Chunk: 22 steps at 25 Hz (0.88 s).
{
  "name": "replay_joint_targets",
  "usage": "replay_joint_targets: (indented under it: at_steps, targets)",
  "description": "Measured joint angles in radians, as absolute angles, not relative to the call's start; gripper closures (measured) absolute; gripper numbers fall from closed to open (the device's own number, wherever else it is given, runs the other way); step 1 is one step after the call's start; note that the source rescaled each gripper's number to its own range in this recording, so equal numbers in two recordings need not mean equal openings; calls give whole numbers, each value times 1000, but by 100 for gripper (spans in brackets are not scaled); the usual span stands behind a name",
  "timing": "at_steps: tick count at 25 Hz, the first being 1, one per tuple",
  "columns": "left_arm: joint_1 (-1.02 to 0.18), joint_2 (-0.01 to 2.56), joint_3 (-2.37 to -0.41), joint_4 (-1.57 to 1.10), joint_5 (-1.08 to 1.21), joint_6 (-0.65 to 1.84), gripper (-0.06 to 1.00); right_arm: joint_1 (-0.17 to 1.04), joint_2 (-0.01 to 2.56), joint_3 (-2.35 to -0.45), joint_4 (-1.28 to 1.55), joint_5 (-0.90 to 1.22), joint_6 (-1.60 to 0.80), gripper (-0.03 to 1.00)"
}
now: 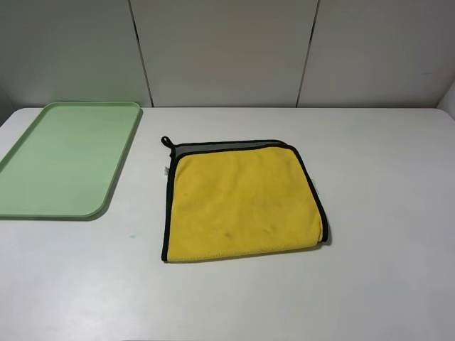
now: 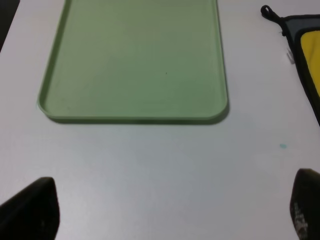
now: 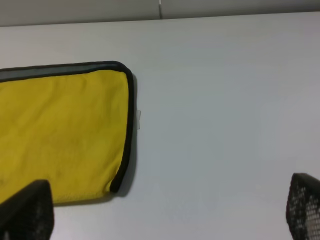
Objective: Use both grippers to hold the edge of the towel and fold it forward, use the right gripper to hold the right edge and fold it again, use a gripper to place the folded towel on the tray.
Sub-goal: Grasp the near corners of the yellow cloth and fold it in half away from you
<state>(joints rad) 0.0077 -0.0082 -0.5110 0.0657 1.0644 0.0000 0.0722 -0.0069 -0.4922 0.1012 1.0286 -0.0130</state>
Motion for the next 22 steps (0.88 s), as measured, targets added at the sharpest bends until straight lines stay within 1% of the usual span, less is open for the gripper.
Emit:
replay_joint_targets:
  at_steps: [4, 7, 10, 13, 16, 18, 22]
  targets:
    - [8, 23, -563, 66, 1080, 0, 4, 73, -6, -498, 123, 1029, 22, -3]
    - [8, 74, -590, 66, 1081, 0, 4, 73, 46, -538, 144, 1029, 42, -3]
    - [8, 171, -634, 66, 1081, 0, 4, 73, 143, -587, 149, 1027, 29, -3]
    - [8, 281, -676, 66, 1081, 20, 4, 73, 264, -638, 149, 1025, -34, -3]
    - [8, 395, -716, 66, 1075, 97, 4, 73, 394, -694, 149, 1000, -108, -3]
    - [-14, 467, -734, 62, 1054, 146, 4, 73, 478, -732, 149, 972, -153, -3]
    - [-107, 582, -757, 38, 1017, 201, 4, 74, 614, -776, 150, 901, -222, -3]
